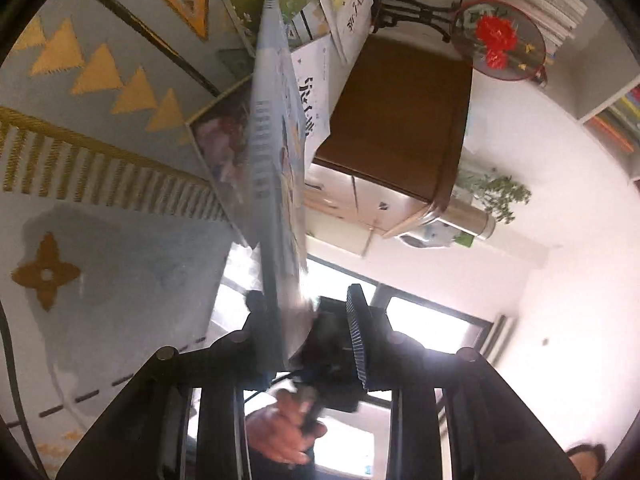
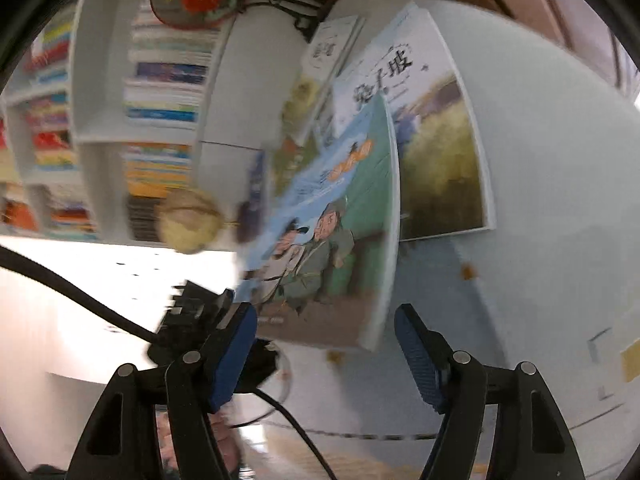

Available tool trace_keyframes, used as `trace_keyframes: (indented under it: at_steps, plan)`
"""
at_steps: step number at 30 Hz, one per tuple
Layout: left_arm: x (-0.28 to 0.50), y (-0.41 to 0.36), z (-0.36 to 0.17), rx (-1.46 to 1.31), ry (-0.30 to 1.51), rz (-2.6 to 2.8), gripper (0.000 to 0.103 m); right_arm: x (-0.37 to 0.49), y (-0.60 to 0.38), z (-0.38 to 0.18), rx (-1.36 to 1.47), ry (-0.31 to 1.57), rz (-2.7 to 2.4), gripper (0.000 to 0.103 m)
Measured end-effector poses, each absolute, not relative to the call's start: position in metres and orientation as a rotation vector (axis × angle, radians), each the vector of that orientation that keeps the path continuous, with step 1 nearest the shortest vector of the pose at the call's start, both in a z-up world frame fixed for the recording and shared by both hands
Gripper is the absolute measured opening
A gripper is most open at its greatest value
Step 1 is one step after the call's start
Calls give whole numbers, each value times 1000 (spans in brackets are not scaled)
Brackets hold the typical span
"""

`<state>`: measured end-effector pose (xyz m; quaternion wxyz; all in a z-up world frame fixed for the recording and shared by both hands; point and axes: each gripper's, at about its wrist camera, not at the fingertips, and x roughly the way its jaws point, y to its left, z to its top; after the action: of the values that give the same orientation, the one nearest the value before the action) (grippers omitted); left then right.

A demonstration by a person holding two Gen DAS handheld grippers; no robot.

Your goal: Organize books

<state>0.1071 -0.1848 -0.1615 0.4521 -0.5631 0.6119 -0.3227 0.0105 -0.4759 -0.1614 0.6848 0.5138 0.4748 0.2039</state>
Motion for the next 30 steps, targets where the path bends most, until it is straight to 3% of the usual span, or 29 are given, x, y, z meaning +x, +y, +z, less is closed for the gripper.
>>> trace_keyframes:
  at_steps: [4,8,13,15,19,25,28,30]
  plan:
    - [106,-184,-172,-1406,1530,-770,25,13,-480,-195,1341,1069,476,71]
    - [102,-178,-177,-1433,1530,-765,25,35,-483,-191,1327,1028,488,70]
    - [102,-174,-177,-1452,1520,-773,25,74,-474,-183,1184,1021,450,41]
    - [107,-176,-176,-1441,1520,-781,34,85,-467,-184,1137,1040,442,35]
    - [110,-179,-175,-1141,1611,-710,36,89,-456,-177,1016,1048,423,15]
    - [110,-172,-186,-1118,1622,-680,39,92,-457,-188,1055,1108,435,13]
    - [111,-166,-187,-1172,1600,-724,50,96,-461,-190,1151,1118,453,13]
    - [112,-163,-185,-1210,1579,-760,73,99,-465,-189,1211,1121,458,13]
